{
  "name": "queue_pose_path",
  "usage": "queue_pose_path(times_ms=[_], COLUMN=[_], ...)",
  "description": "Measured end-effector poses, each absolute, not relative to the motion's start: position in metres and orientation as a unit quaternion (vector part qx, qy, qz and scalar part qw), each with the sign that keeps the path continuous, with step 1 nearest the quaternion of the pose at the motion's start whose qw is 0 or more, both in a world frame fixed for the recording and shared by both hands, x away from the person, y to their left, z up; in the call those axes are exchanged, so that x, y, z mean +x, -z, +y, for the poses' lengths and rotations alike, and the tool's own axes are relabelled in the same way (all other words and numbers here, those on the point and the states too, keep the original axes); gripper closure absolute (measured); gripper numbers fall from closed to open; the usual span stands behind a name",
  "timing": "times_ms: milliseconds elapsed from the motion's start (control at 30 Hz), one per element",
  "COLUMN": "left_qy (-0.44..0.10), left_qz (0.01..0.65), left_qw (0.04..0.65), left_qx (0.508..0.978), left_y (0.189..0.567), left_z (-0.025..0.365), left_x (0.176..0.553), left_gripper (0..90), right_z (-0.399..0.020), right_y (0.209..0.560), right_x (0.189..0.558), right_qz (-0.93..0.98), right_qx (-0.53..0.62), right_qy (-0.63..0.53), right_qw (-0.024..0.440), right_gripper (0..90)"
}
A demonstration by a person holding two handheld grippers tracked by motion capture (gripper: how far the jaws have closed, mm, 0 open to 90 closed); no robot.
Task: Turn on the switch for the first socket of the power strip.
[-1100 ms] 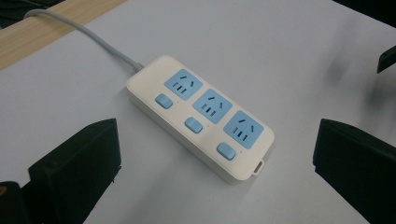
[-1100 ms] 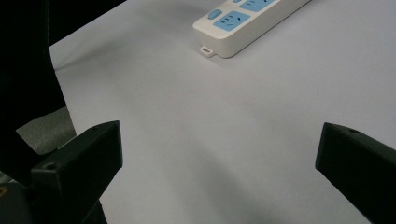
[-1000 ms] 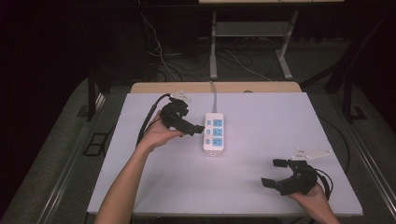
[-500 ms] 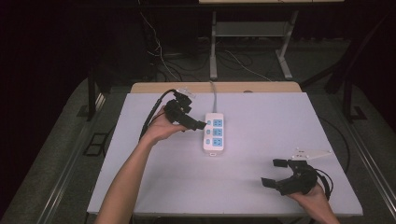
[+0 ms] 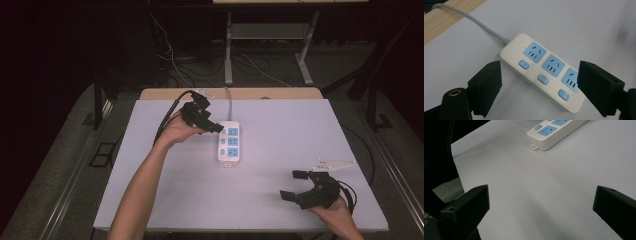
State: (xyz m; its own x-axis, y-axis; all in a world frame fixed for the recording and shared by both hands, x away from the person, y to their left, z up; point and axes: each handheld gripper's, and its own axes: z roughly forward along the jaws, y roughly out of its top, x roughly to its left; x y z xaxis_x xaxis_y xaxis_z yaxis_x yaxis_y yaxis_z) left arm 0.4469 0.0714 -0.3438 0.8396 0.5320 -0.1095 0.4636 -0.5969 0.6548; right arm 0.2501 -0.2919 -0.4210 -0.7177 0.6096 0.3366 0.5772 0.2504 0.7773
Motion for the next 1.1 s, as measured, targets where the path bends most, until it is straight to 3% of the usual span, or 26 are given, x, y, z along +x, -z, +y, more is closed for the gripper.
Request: queue_pose_path(times_ms=[333,467,600,1033,1100], left_qy=[-0.069,-0.085,-0.096,-0.082,-0.081], left_qz=[0.284,0.289,0.295,0.303,0.304], left_qw=[0.355,0.36,0.374,0.372,0.374], left_qx=[0.888,0.883,0.874,0.873,0.872], left_y=[0.345,0.344,0.345,0.363,0.366], left_z=[0.065,0.066,0.068,0.066,0.065], left_x=[0.459,0.463,0.466,0.479,0.481], left_gripper=[34.5,43.8,60.6,88.8,88.9], right_z=[-0.292,-0.292,-0.292,-0.293,-0.293], right_y=[0.421,0.421,0.421,0.421,0.421], right_x=[0.25,0.25,0.25,0.25,0.25], right_qz=[0.791,0.791,0.791,0.792,0.792], right_qx=[0.375,0.374,0.373,0.373,0.373], right_qy=[-0.484,-0.483,-0.484,-0.483,-0.483], right_qw=[0.016,0.016,0.017,0.018,0.017], right_gripper=[0.2,0.2,0.2,0.2,0.2])
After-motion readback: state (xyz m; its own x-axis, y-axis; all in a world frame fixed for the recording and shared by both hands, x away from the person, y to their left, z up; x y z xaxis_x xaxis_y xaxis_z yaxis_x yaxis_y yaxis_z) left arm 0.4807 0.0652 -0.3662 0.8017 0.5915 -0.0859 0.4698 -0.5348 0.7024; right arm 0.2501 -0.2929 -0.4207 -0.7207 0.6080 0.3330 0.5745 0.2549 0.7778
